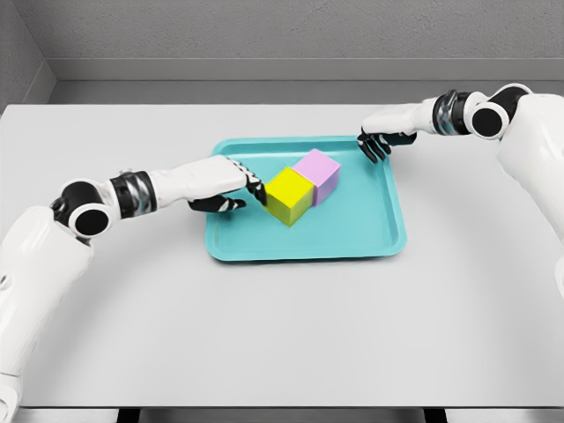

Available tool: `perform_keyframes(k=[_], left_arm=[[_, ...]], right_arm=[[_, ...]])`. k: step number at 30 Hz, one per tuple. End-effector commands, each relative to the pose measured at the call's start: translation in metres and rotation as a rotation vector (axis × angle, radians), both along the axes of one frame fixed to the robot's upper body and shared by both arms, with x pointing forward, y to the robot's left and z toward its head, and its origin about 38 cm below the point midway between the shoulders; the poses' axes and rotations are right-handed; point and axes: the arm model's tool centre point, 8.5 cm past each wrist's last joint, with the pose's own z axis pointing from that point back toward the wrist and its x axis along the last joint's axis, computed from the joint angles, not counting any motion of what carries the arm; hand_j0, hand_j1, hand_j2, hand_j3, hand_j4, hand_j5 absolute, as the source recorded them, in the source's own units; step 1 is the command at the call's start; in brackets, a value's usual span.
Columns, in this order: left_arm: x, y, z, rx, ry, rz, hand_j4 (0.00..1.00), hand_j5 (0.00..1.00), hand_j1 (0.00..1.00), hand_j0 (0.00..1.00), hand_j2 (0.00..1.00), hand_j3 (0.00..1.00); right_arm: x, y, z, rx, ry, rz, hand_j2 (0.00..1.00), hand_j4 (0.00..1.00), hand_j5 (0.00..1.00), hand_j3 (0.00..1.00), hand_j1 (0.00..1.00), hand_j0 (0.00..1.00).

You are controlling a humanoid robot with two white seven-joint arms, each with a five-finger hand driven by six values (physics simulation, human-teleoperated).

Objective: Push two cubes

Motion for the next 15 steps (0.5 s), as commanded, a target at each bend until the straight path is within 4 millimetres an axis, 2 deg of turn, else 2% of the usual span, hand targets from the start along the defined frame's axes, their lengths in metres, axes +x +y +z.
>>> perform_keyframes(k=[1, 4, 5, 6, 7, 8, 9, 10, 12, 14, 15], left_arm=[[0.001, 0.004, -0.001, -0.006, 0.01, 0.011, 0.56, 0.56, 0.56, 0.56, 0.56, 0.56], [0.001, 0.004, 0.005, -0.026, 0.003, 0.005, 0.56, 0.56, 0.56, 0.56, 0.56, 0.56], [0.001, 0.01, 0.005, -0.014, 0.001, 0.011, 0.57, 0.57, 0.57, 0.57, 0.57, 0.57], [0.001, 0.01, 0.009, -0.018, -0.009, 0.007, 0.59, 0.59, 0.59, 0.59, 0.59, 0.59], [0.0, 0.019, 0.023, -0.054, -0.028, 0.015, 0.62, 0.62, 0.62, 0.62, 0.62, 0.62], [-0.002, 0.035, 0.042, -0.075, -0.067, 0.027, 0.66, 0.66, 0.66, 0.66, 0.66, 0.66], [-0.006, 0.056, 0.06, -0.11, -0.079, 0.034, 0.77, 0.77, 0.77, 0.77, 0.77, 0.77], [-0.008, 0.079, 0.07, -0.109, -0.078, 0.055, 1.0, 1.0, 1.0, 1.0, 1.0, 1.0], [-0.02, 0.115, 0.091, -0.107, -0.087, 0.075, 1.0, 1.0, 1.0, 1.0, 1.0, 1.0], [-0.034, 0.145, 0.082, -0.084, -0.067, 0.134, 1.0, 1.0, 1.0, 1.0, 1.0, 1.0], [-0.038, 0.152, 0.078, -0.09, -0.062, 0.155, 1.0, 1.0, 1.0, 1.0, 1.0, 1.0]], right_arm=[[0.0, -0.001, 0.001, 0.007, -0.002, -0.004, 0.15, 0.15, 0.15, 0.15, 0.15, 0.15], [0.0, -0.001, 0.0, 0.007, 0.0, -0.005, 0.16, 0.16, 0.16, 0.16, 0.16, 0.16], [0.0, -0.001, 0.0, 0.007, 0.0, -0.006, 0.16, 0.16, 0.16, 0.16, 0.16, 0.16], [0.0, -0.001, 0.0, 0.007, 0.0, -0.006, 0.16, 0.16, 0.16, 0.16, 0.16, 0.16], [0.0, -0.002, 0.0, 0.007, 0.001, -0.008, 0.16, 0.16, 0.16, 0.16, 0.16, 0.16], [0.0, -0.008, 0.002, 0.004, -0.002, -0.016, 0.16, 0.16, 0.16, 0.16, 0.16, 0.16], [0.0, -0.027, 0.006, -0.008, -0.008, -0.045, 0.16, 0.16, 0.16, 0.16, 0.16, 0.16], [-0.001, -0.048, 0.01, -0.014, -0.016, -0.08, 0.16, 0.16, 0.16, 0.16, 0.16, 0.16], [-0.001, -0.051, 0.011, -0.013, -0.016, -0.087, 0.16, 0.16, 0.16, 0.16, 0.16, 0.16], [-0.003, -0.072, 0.014, -0.023, -0.02, -0.121, 0.16, 0.16, 0.16, 0.16, 0.16, 0.16], [-0.006, -0.093, 0.017, -0.017, -0.025, -0.162, 0.16, 0.16, 0.16, 0.16, 0.16, 0.16]])
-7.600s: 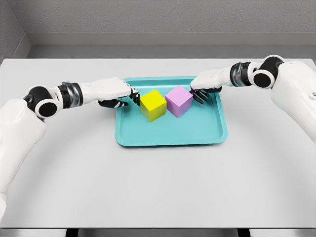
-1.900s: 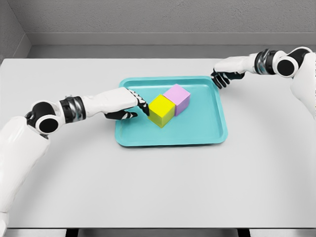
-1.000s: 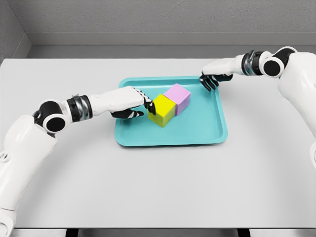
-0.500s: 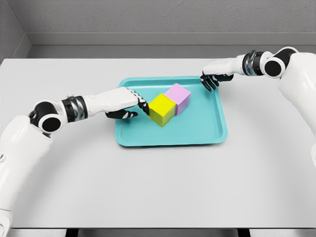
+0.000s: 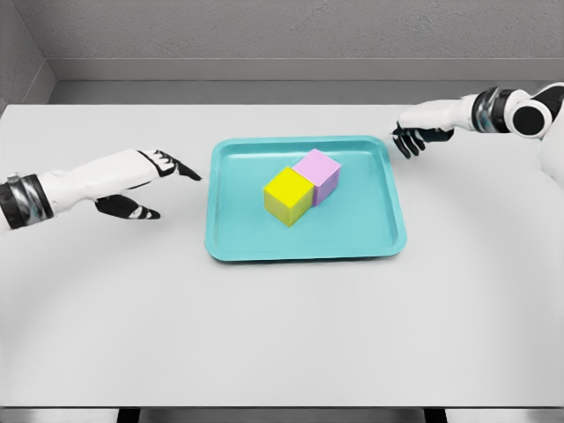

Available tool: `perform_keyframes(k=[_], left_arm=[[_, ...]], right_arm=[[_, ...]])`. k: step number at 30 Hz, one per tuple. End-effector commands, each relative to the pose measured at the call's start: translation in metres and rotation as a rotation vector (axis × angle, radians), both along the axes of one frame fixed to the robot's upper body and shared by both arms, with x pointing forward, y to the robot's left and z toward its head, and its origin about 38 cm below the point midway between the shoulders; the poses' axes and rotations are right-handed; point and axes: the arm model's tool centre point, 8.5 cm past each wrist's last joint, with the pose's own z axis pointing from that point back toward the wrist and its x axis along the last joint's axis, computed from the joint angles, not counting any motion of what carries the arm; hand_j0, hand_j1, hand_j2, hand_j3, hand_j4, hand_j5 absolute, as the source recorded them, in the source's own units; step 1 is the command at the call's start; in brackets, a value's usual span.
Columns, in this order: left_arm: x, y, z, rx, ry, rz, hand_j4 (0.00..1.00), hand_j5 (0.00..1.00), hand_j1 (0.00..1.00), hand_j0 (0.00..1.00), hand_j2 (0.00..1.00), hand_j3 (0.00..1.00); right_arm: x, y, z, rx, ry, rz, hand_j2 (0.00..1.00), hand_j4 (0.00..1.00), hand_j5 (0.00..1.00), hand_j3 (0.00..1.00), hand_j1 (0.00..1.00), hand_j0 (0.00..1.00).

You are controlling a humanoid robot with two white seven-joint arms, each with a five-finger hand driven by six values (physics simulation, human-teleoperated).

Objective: Push two cubes

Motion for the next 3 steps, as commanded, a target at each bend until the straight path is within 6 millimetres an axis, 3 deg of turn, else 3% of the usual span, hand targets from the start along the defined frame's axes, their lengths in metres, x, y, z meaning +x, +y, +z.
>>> perform_keyframes(k=[1, 3], left_arm=[[-0.004, 0.034, 0.028, -0.014, -0.049, 0.064, 1.0, 1.0, 1.0, 1.0, 1.0, 1.0], [-0.01, 0.05, 0.025, -0.033, -0.05, 0.116, 1.0, 1.0, 1.0, 1.0, 1.0, 1.0]], right_arm=[[-0.004, -0.041, 0.011, 0.0, -0.018, -0.077, 0.16, 0.16, 0.16, 0.16, 0.16, 0.16], [-0.008, -0.059, 0.014, -0.014, -0.018, -0.106, 0.19, 0.19, 0.19, 0.19, 0.19, 0.19]])
